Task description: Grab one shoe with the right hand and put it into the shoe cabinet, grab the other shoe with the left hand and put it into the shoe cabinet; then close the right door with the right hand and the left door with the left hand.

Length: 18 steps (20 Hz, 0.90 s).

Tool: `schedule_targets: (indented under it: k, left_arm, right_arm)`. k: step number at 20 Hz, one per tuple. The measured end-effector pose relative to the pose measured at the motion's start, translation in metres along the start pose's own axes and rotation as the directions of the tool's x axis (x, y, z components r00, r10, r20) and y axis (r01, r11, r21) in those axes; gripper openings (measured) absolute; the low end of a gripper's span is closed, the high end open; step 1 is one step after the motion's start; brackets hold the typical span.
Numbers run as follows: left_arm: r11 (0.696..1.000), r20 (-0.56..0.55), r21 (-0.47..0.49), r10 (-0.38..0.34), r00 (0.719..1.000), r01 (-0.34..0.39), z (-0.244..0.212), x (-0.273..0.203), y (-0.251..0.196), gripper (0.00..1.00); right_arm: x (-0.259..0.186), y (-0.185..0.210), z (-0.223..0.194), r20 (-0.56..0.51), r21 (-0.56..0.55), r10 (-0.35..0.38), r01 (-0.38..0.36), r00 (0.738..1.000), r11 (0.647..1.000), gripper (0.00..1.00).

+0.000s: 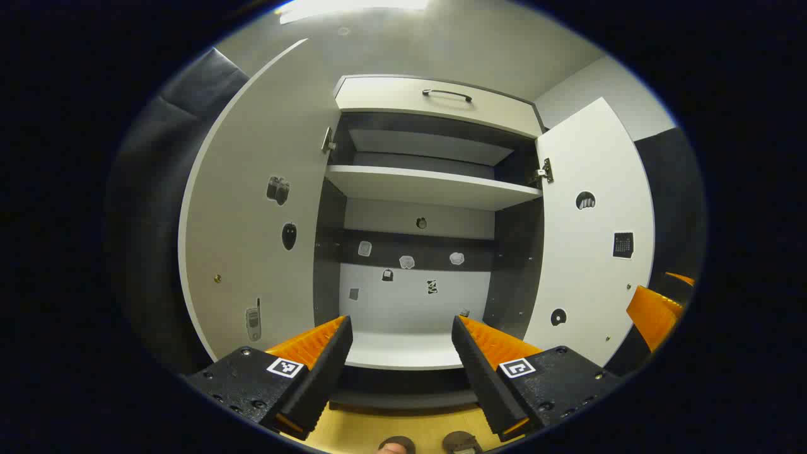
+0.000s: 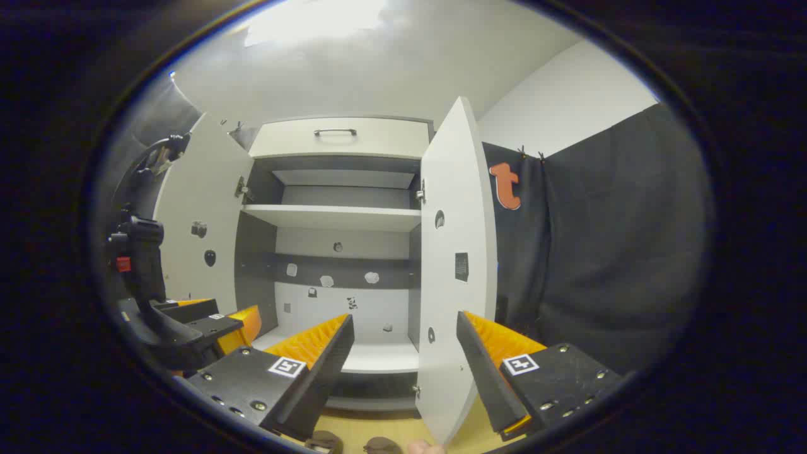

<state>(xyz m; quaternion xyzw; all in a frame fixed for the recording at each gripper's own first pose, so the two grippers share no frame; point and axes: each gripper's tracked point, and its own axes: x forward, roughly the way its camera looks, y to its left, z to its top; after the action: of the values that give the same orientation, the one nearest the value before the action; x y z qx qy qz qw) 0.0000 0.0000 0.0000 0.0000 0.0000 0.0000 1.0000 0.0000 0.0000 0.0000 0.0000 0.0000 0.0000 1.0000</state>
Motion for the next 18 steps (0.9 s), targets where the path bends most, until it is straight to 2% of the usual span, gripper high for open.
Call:
schedule_targets:
  k: [5, 12, 18]
  left_arm:
    - [1.000, 0.009, 0.013, -0.021, 1.000, 0.021, 0.005, -0.002, -0.002, 0.96]
    - [1.000, 0.019, 0.006, -0.014, 1.000, 0.014, 0.012, -0.007, 0.007, 0.97]
    - [0.999, 0.033, 0.036, -0.016, 0.999, 0.015, 0.018, -0.020, 0.009, 0.96]
  right_arm:
    - [0.002, 0.001, 0.000, 0.007, 0.008, 0.015, -0.015, 1.000, 1.000, 0.98]
    - [0.002, 0.002, -0.002, 0.007, 0.026, 0.042, -0.043, 0.999, 0.999, 0.97]
    - [-0.008, 0.006, 0.001, 0.012, 0.038, 0.075, -0.076, 0.997, 0.996, 0.97]
